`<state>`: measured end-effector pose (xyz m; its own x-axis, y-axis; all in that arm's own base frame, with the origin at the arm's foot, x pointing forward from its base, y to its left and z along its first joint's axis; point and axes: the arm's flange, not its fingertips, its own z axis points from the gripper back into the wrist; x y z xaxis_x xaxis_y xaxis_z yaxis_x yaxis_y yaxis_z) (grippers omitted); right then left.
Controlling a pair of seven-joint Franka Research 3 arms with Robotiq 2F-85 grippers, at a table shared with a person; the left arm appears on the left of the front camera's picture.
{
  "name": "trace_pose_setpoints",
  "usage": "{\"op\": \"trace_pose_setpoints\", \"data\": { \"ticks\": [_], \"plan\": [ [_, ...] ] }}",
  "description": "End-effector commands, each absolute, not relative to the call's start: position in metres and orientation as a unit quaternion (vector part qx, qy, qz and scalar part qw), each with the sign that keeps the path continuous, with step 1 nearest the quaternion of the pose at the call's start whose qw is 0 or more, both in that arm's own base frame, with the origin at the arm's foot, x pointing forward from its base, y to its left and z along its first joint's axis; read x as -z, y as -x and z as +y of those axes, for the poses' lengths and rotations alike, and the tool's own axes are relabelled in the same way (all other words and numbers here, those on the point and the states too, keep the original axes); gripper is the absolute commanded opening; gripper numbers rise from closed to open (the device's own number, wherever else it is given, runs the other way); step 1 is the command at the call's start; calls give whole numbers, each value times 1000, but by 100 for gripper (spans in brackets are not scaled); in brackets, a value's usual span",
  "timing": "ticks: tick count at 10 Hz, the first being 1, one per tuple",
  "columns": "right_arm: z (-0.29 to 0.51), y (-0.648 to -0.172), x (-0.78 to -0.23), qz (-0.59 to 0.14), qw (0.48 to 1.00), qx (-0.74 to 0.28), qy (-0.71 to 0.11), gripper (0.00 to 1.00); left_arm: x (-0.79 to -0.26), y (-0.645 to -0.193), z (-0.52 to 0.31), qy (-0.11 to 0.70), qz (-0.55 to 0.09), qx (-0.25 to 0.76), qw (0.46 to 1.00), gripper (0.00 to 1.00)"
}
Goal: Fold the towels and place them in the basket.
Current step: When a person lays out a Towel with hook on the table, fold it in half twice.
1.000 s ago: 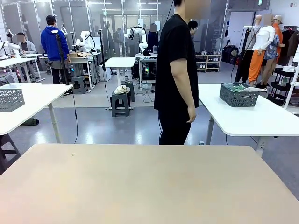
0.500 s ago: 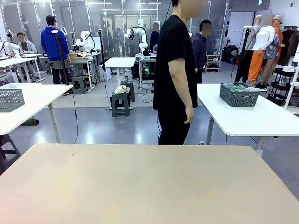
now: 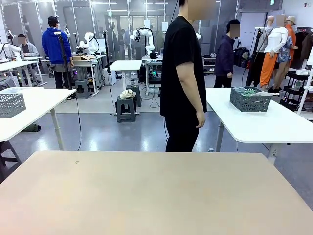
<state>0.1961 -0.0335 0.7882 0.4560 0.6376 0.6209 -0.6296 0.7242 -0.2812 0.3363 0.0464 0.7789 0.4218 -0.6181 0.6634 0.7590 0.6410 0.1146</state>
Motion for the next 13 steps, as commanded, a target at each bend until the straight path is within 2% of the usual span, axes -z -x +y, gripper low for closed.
{"op": "trace_pose_setpoints", "data": {
  "ticks": [1,11,13],
  "plan": [
    [-37,-198,-793,-357,851,-384,5,100,-786,-336,42,94,-319,404,852,100],
    [-35,-198,-797,-374,839,-396,-11,100,-789,-338,32,92,-305,403,858,100],
    [-32,-195,-793,-371,848,-378,-2,100,-783,-339,36,99,-322,404,851,100]
  ]
}}
